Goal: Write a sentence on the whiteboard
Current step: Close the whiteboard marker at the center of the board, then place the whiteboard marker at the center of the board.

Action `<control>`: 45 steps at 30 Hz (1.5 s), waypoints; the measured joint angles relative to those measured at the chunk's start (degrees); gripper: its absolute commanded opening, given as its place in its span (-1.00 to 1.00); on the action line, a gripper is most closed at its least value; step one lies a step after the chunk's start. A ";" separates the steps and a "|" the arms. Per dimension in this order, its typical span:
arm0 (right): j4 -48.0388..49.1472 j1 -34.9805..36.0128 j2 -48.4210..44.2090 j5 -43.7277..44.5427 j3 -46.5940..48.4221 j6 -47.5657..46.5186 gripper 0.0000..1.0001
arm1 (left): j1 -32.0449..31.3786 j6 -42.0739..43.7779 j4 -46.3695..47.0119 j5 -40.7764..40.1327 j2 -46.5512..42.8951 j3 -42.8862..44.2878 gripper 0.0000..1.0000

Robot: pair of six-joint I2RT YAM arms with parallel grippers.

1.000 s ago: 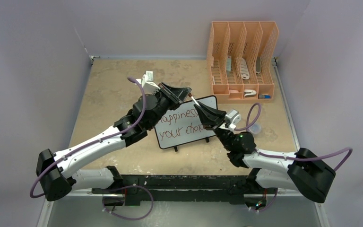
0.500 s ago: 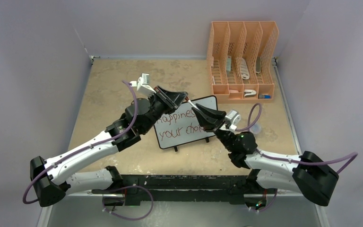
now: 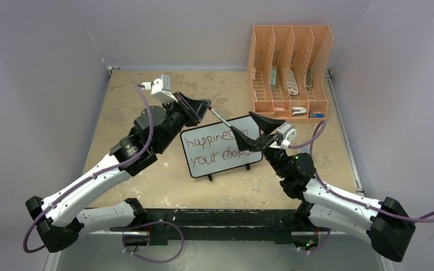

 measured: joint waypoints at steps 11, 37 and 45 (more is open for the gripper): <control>-24.39 0.00 -9.60 -1.16 6.25 2.60 0.68 | 2.29 21.62 -14.71 -7.56 2.86 19.74 -1.00; -53.81 0.00 -26.21 14.64 12.22 12.63 0.98 | 34.07 33.38 -46.16 14.10 23.65 19.43 -1.00; -55.15 0.00 -26.71 16.46 12.22 12.96 0.98 | 37.92 33.40 -42.88 18.58 30.51 7.67 -1.00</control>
